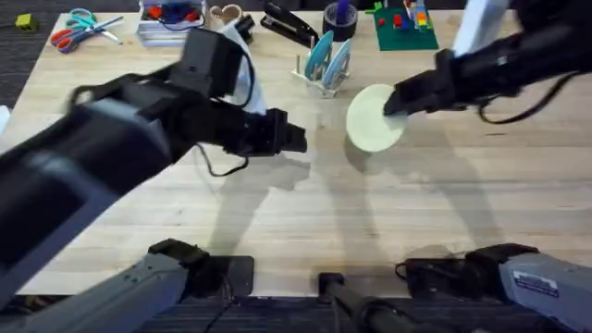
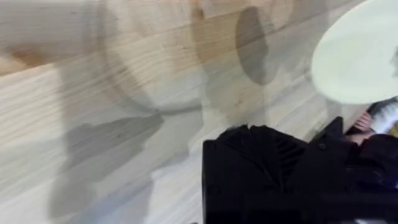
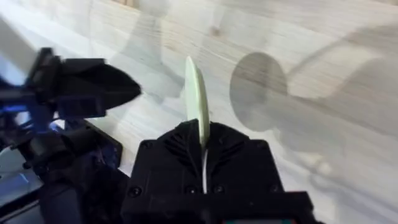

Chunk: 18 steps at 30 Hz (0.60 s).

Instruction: Pick up the plates from the table one by one and place each into a slot on the dish rack.

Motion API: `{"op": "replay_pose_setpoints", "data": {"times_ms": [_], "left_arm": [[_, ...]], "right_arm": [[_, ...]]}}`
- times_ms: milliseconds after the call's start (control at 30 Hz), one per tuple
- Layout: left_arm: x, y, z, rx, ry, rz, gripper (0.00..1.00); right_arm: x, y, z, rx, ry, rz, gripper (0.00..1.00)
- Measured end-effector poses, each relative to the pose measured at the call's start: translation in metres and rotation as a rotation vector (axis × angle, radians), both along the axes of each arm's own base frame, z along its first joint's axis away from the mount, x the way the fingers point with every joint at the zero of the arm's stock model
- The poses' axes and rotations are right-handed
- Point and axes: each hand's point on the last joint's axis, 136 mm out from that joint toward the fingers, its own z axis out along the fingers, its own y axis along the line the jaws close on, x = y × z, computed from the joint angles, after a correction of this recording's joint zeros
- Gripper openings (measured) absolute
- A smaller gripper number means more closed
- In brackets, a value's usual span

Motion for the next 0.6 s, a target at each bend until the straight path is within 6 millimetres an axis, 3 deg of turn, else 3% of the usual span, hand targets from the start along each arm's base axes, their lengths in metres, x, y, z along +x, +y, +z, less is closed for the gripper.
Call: {"op": "replay_pose_setpoints", "data": {"times_ms": [300, 600], "left_arm": [[-0.024, 0.039, 0.030, 0.163, -0.128, 0.055, 0.039], [-0.022, 0.074, 0.075, 0.366, -0.246, 0.062, 0.038]], "right_arm": [[-0.007, -0.024, 0.044, -0.114, -0.040, -0.080, 0.032], [-0.006, -0.044, 0.076, -0.189, -0.072, -0.202, 0.032]]}}
